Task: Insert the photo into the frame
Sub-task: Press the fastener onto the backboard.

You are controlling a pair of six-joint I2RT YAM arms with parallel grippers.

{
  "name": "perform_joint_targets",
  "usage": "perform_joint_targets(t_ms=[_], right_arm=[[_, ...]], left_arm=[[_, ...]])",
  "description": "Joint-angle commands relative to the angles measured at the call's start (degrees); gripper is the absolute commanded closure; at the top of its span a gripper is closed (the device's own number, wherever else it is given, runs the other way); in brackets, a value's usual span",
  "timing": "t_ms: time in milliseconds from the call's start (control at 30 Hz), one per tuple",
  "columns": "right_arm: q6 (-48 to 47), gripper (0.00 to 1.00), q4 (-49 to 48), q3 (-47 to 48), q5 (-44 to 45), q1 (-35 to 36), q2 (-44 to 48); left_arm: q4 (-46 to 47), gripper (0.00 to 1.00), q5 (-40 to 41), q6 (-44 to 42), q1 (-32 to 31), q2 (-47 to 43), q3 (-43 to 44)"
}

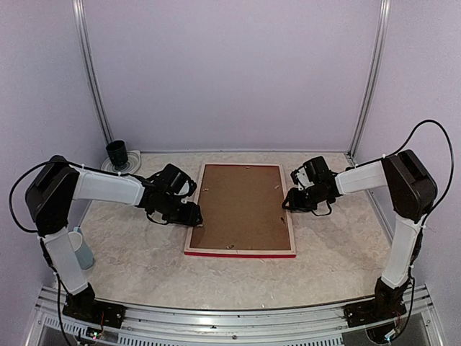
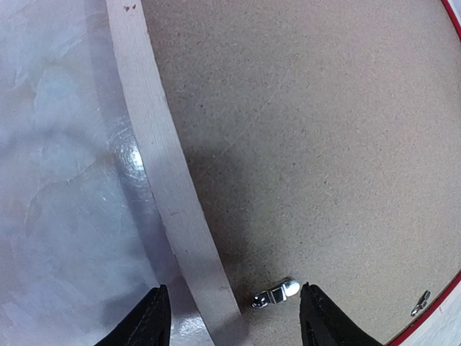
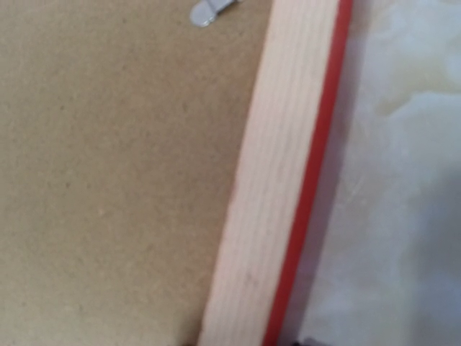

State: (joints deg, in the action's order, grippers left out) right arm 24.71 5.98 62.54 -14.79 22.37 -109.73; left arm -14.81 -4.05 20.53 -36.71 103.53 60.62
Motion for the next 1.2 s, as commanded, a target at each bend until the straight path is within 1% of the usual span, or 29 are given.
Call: perform_joint_targets(t_ms=[0,167,367,733,900,1167], right_arm=[[0.39,0.65,-0.53,-0.99,-0.45,-0.40,-0.24],[0.46,0.65,-0.77,-1.10,-0.77,-0.40,-0.13],[0.45,0.65,-0.88,-1.13,-0.94,-0.35,-0.20],[0.48,0.65,-1.01,-1.14,-1.16,-0.40,-0.04],[0.47,0.65,-0.97,-1.15,-1.26,-0.40,-0.13],[0.44,0.65,-0.97,-1.16,-1.39,-0.40,-0.21]], left_arm=[[-2.20,0.40,0.38,-1.02,-0.73,2.00,1.68],[-2.69,0.40,1.58,-1.20,-1.00,2.63,2.16],[-2.36,0.45,1.83,-1.02,-1.02,3.42,2.90],[-2.25,0.50,1.19,-0.45,-1.30,4.61,3.00],[-2.34,0.58,1.10,0.18,-1.52,5.41,3.01],[-2.31,0.64,1.02,0.65,-1.70,5.81,3.19]])
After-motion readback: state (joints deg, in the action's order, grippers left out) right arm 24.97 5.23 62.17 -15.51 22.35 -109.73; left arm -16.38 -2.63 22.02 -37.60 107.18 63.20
